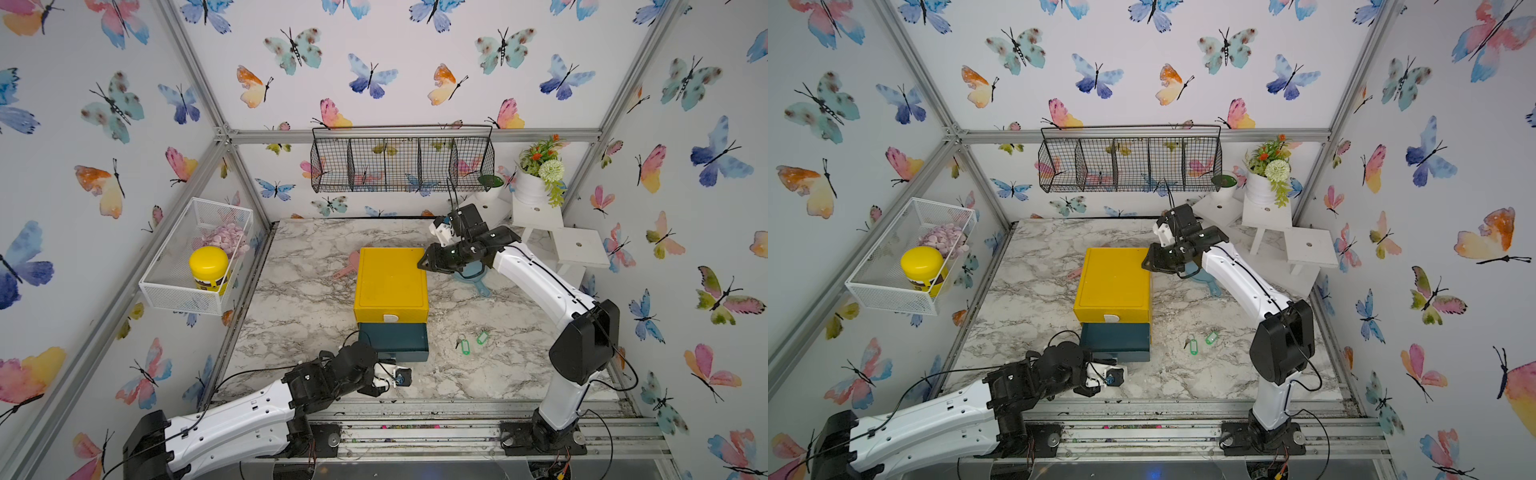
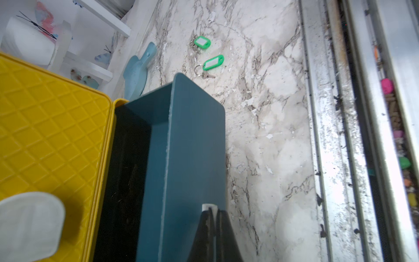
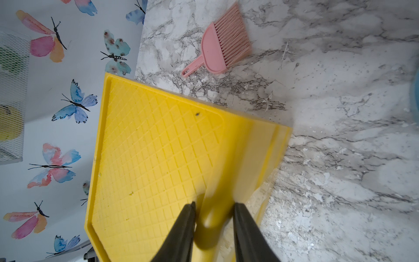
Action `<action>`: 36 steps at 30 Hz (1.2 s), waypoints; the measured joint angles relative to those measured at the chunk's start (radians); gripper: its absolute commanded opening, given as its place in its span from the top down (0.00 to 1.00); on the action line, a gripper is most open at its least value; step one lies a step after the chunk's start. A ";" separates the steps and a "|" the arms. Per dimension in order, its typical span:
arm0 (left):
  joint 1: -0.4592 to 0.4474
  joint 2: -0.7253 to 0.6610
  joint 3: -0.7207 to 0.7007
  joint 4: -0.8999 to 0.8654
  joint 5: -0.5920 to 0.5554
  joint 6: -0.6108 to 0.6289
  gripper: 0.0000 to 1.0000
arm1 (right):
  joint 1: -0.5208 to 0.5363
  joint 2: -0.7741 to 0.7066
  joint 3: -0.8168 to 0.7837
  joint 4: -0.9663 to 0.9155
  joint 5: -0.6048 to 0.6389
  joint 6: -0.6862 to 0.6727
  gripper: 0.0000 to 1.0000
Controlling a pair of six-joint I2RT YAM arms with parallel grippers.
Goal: Take the keys out of the drawer
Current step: Open the drawer in the storage box.
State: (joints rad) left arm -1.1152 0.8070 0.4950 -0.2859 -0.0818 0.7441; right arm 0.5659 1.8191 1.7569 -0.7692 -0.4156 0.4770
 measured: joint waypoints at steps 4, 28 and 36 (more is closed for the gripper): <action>-0.054 0.000 0.034 -0.066 0.011 -0.039 1.00 | 0.002 0.001 0.000 0.000 -0.002 -0.012 0.66; -0.237 -0.015 0.070 -0.194 -0.014 -0.204 1.00 | 0.003 -0.003 -0.008 0.002 -0.013 -0.069 0.66; -0.266 -0.015 0.084 -0.193 -0.036 -0.238 1.00 | 0.003 -0.005 -0.010 0.002 -0.013 -0.079 0.66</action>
State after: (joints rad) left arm -1.3808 0.7921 0.5793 -0.4793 -0.1181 0.5064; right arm 0.5686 1.8141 1.7473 -0.7670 -0.4290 0.3981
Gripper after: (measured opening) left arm 0.059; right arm 0.339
